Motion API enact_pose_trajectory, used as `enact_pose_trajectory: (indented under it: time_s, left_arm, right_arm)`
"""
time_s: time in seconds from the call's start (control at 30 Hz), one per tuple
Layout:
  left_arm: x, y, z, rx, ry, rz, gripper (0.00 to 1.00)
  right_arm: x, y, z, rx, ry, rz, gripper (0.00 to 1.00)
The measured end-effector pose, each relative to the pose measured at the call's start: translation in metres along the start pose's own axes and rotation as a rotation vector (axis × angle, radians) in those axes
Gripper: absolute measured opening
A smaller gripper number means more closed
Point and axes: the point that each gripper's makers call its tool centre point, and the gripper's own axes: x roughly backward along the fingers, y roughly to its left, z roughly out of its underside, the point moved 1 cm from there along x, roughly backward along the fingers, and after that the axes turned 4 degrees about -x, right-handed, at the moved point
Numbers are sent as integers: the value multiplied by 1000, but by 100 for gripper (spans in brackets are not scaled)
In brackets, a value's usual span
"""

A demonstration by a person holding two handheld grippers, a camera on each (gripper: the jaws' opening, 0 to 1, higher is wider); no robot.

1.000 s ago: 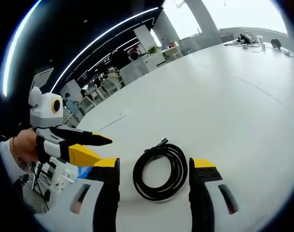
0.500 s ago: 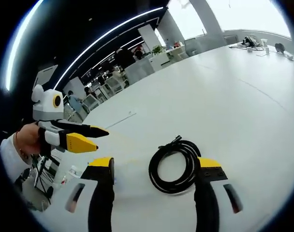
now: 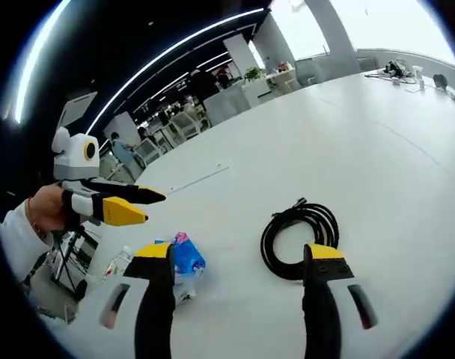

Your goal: Arrange the tabletop items into an orderly group along one side of the table until the central work area is clear of visible clutter.

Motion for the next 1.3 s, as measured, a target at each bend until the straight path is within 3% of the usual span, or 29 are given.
enact_pose_trajectory:
  time_s: [0.23, 0.7, 0.93, 1.3]
  left_arm:
    - [21, 7, 15, -12, 14, -10, 66]
    - [56, 50, 59, -17, 91, -88, 64]
    - [56, 61, 69, -23, 120, -95, 62]
    - [39, 71, 78, -21, 162, -83, 58]
  right_arm:
    - [1, 22, 12, 21, 23, -21, 68]
    - [-9, 70, 48, 61, 105, -83, 66]
    - [-20, 81, 60, 80, 146, -90, 65]
    - [-36, 81, 73, 89, 178, -59, 59]
